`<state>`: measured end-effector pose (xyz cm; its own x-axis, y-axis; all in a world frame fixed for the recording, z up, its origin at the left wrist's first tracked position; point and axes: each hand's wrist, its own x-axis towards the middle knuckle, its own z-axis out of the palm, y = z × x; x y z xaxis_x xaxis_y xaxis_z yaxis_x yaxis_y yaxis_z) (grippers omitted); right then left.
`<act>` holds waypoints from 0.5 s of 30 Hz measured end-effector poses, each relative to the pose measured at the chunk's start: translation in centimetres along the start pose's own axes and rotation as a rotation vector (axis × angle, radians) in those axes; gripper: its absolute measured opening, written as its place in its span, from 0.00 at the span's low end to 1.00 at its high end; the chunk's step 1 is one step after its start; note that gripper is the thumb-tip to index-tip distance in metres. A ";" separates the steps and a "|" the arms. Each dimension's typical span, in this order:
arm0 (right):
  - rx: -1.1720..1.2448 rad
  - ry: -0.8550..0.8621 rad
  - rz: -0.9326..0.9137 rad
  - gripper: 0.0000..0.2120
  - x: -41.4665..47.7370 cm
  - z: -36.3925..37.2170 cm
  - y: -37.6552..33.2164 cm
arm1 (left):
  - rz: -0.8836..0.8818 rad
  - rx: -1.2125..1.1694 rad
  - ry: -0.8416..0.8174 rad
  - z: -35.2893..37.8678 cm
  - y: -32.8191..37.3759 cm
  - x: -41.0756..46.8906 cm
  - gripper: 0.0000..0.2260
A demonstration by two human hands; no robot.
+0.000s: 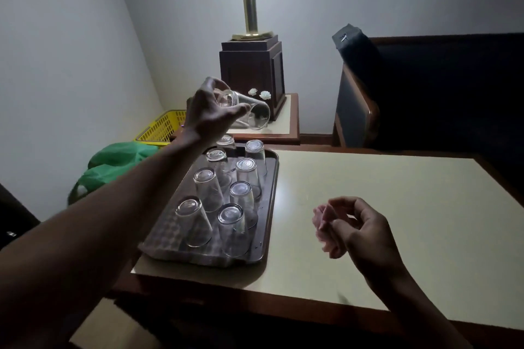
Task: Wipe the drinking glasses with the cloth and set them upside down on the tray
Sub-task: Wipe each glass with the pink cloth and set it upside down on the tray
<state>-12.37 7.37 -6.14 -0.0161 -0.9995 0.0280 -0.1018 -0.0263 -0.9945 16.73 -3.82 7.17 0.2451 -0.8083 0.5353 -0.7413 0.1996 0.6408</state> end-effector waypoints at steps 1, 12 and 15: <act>-0.008 0.001 0.002 0.08 0.8 -0.1 0.2 | 0.011 0.032 -0.015 1.3 -0.2 1.8 0.25; 0.013 0.001 0.077 0.05 8.7 -2.0 1.7 | -0.134 0.437 -0.356 16.4 -5.7 11.5 0.20; 0.018 0.015 0.088 0.05 10.1 -2.2 2.2 | -0.193 0.500 -0.462 18.4 -6.5 12.3 0.19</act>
<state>-14.99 -2.77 -7.86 -0.0388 -0.9976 -0.0578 -0.0819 0.0608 -0.9948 13.10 -25.21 -0.55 0.1930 -0.9781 0.0779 -0.9366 -0.1600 0.3118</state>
